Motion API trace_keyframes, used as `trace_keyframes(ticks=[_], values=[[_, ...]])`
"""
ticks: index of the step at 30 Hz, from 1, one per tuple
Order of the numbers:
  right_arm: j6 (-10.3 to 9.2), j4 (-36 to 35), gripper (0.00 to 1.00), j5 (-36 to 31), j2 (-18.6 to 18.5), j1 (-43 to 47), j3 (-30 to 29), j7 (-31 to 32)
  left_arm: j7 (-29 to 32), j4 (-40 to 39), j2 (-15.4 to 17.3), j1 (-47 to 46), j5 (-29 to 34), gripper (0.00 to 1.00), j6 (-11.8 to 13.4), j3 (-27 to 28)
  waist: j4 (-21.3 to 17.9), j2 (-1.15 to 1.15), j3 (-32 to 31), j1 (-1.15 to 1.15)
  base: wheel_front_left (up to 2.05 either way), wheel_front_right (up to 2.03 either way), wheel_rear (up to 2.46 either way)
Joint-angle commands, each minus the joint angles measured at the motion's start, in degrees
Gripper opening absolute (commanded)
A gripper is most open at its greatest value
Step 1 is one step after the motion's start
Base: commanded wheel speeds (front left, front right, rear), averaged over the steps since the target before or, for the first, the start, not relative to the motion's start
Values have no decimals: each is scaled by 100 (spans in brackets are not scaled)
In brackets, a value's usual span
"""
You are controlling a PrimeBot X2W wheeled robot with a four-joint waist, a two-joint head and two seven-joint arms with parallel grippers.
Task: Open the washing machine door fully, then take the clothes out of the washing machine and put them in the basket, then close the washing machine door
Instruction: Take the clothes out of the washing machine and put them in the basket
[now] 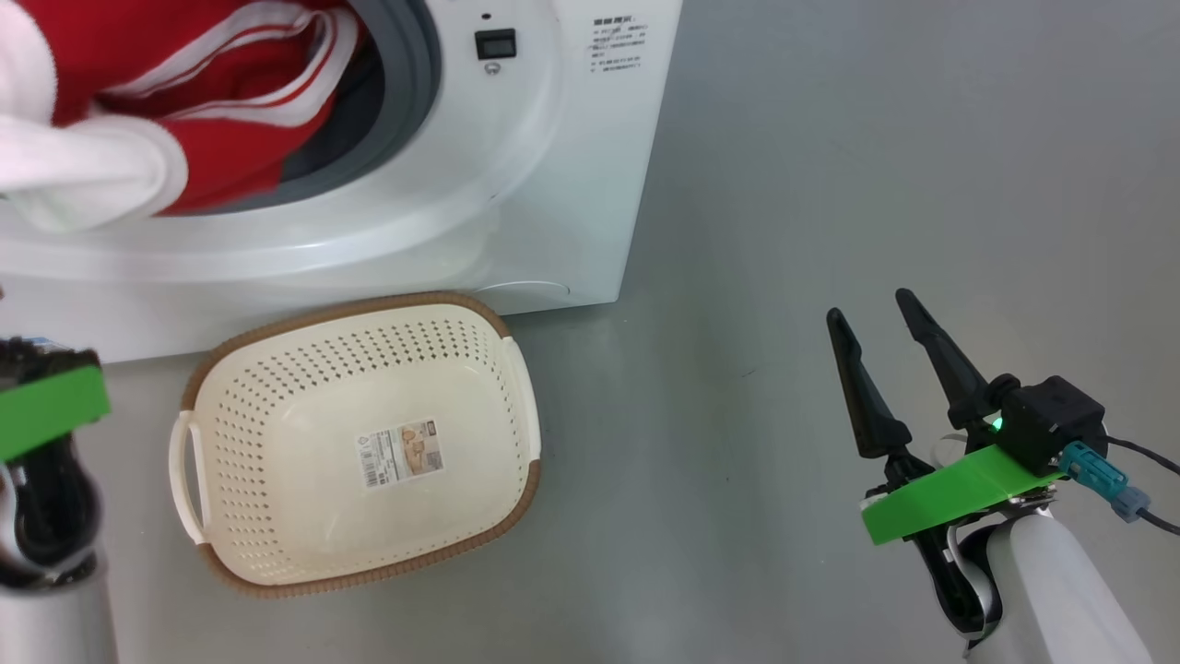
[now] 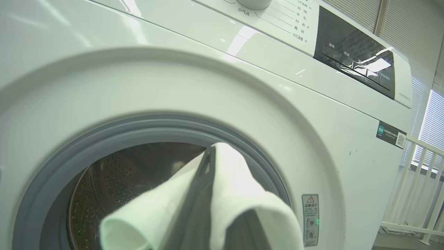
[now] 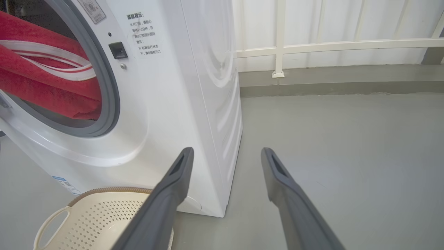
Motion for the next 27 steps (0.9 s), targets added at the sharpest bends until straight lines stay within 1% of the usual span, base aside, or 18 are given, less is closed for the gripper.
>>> trace_keyframes(ticks=[1,6,9,13,15,20,27], values=[[9,-148,100,79,-18,85,82,-27,-28,-303,136,91,61,0,-16,226,13,0,-2,0,0,0,0],[9,-147,100,70,-25,88,63,-27,-28,-1102,-87,373,131,0,-16,386,61,0,-4,0,0,0,0],[9,-145,100,63,-21,81,68,-27,-28,-1513,-167,472,169,0,-16,461,81,0,-6,0,0,0,0],[9,-146,100,60,-15,75,85,-27,-28,-1871,-249,630,170,0,-16,488,94,0,-8,0,0,0,0],[9,-145,100,59,-15,71,93,-27,-28,-1953,-211,720,279,0,-16,432,100,0,1,0,0,0,0],[9,-135,100,62,-9,49,130,-27,-28,-1660,-241,973,451,0,-16,293,74,0,32,0,0,0,0],[9,-139,100,77,-15,32,130,-27,-28,-740,-349,1275,680,0,-16,31,21,0,92,0,0,0,0]])
